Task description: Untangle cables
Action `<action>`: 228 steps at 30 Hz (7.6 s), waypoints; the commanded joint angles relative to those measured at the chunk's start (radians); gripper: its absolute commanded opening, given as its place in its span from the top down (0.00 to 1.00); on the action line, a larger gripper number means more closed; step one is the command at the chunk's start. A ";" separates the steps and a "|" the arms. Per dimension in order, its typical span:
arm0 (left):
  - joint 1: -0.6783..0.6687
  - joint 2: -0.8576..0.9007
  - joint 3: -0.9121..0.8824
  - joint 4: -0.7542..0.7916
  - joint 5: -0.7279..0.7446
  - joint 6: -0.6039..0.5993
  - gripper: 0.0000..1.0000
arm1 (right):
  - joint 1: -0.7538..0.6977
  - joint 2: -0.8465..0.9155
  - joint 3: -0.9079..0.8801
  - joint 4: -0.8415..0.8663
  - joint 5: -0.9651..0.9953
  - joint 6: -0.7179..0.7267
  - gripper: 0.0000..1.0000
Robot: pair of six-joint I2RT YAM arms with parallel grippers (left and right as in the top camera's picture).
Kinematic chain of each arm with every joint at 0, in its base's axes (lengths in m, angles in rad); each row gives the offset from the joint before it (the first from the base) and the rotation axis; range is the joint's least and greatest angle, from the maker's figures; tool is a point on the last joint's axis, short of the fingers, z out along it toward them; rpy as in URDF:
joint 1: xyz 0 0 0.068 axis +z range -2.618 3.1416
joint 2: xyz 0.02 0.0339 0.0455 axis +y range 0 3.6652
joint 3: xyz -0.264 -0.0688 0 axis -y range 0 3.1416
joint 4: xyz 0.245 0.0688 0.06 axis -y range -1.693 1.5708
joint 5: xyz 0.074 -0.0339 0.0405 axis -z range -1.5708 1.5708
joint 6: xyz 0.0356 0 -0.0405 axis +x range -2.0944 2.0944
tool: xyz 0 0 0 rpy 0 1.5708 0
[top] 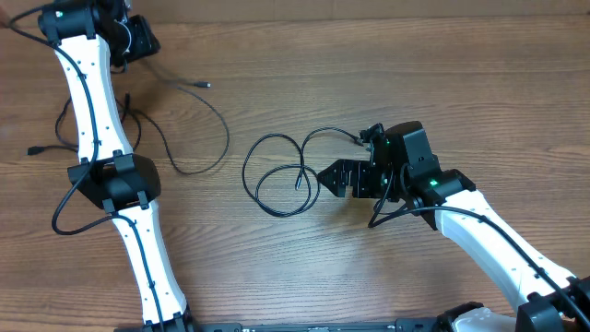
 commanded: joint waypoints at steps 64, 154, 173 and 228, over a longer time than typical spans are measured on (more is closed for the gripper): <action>-0.656 -0.092 -0.856 0.277 -0.434 0.775 0.00 | -0.477 0.000 0.000 -0.013 -0.006 0.072 0.00; -0.283 -0.076 -0.822 0.530 -0.649 0.402 0.00 | -0.477 -0.001 0.003 0.048 -0.060 0.083 0.00; -0.401 -0.348 -0.274 -0.190 -0.244 0.149 0.00 | -0.476 -0.002 0.517 -0.466 0.402 -0.102 0.00; -0.616 -1.347 -1.938 1.440 -0.176 0.173 0.00 | -0.476 -0.001 0.517 -0.480 0.402 -0.103 0.00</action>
